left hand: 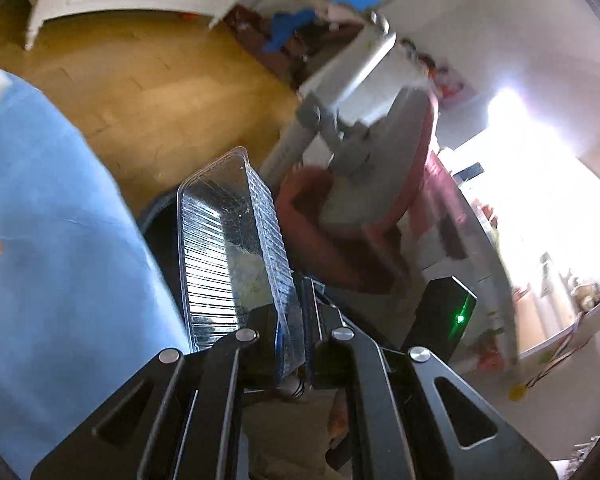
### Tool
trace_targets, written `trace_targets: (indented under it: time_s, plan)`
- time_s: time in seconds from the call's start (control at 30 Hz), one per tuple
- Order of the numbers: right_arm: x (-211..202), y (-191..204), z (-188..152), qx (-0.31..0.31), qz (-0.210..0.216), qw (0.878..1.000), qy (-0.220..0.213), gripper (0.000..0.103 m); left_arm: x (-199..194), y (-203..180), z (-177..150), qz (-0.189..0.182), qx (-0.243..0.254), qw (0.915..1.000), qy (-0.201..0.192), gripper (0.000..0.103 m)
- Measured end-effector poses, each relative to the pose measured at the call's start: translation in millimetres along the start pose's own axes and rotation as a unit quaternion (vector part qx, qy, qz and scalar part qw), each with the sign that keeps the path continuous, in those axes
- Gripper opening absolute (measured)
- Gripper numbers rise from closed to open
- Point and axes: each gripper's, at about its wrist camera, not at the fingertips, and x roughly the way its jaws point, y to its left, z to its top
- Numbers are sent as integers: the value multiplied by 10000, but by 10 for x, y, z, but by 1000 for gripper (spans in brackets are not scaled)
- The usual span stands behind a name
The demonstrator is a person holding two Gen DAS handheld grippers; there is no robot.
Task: Collect trash
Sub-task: 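Carry both items over the black bin and open both tools, then move both open tools back over the table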
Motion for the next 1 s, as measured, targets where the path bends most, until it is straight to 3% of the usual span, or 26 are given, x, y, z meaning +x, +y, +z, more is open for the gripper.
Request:
trace_targets:
  time_s: [0.27, 0.4, 0.47, 0.5, 0.63, 0.93, 1.0]
  plan:
    - [234, -130, -221, 415, -73, 9985, 348, 44, 554, -72, 14, 302, 145, 9986, 416, 9]
    - [235, -169, -296, 482, -53, 9976, 489, 50, 687, -95, 35, 677, 281, 9959, 523, 14]
    - [205, -168, -291, 478, -64, 9978, 456, 65, 680, -100, 21, 765, 303, 9950, 559, 35]
    - [210, -183, -293, 479, -61, 9980, 420, 69, 654, -105, 12, 686, 320, 9957, 533, 38]
    - [131, -119, -292, 407, -66, 9986, 324, 69, 449, -196, -50, 929, 506, 9940, 275, 71]
    - [-111, 422, -233, 49, 325, 9994, 67, 69, -536, -303, -375, 1193, 759, 9874, -709, 80]
    - [-155, 692, -236, -133, 585, 9982, 53, 75, -850, -268, -516, 1388, 790, 9818, -1024, 80]
